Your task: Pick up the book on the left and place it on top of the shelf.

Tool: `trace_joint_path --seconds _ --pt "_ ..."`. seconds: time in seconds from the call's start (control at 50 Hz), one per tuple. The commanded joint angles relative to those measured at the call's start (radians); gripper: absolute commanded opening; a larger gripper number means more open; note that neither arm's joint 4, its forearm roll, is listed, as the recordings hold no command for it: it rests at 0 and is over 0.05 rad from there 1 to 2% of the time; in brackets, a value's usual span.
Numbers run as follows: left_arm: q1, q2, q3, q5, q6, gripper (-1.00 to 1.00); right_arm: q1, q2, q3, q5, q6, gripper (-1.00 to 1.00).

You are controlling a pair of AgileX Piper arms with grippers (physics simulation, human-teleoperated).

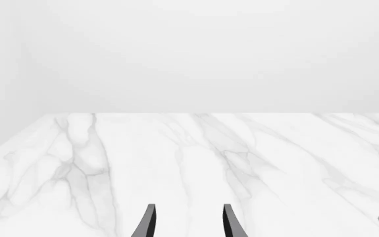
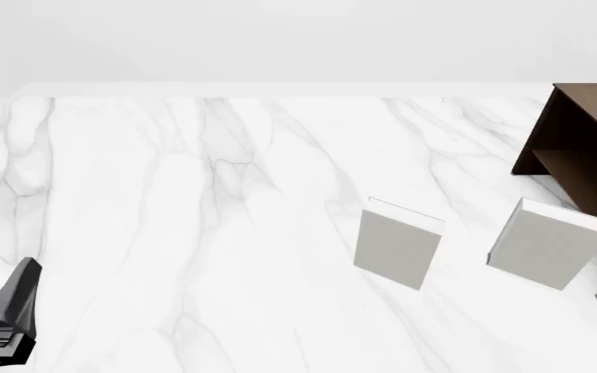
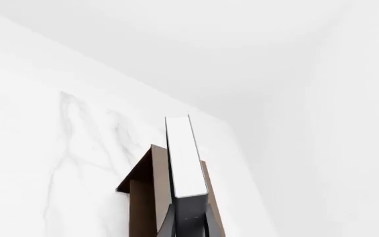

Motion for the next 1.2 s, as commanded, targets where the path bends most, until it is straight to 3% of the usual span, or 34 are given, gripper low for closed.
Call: trace_joint_path --seconds 0.02,0.26,1.2 --pt "0.0 0.0 0.0 0.0 0.0 1.0 -0.046 0.0 -0.016 -0.006 -0.004 -1.0" --pt "0.0 0.0 0.0 0.0 0.0 1.0 -0.089 0.008 -0.028 -0.001 -0.044 -1.0" --pt "0.0 0.0 0.0 0.0 0.0 1.0 -0.216 0.163 -0.069 -0.097 -0.116 -1.0"
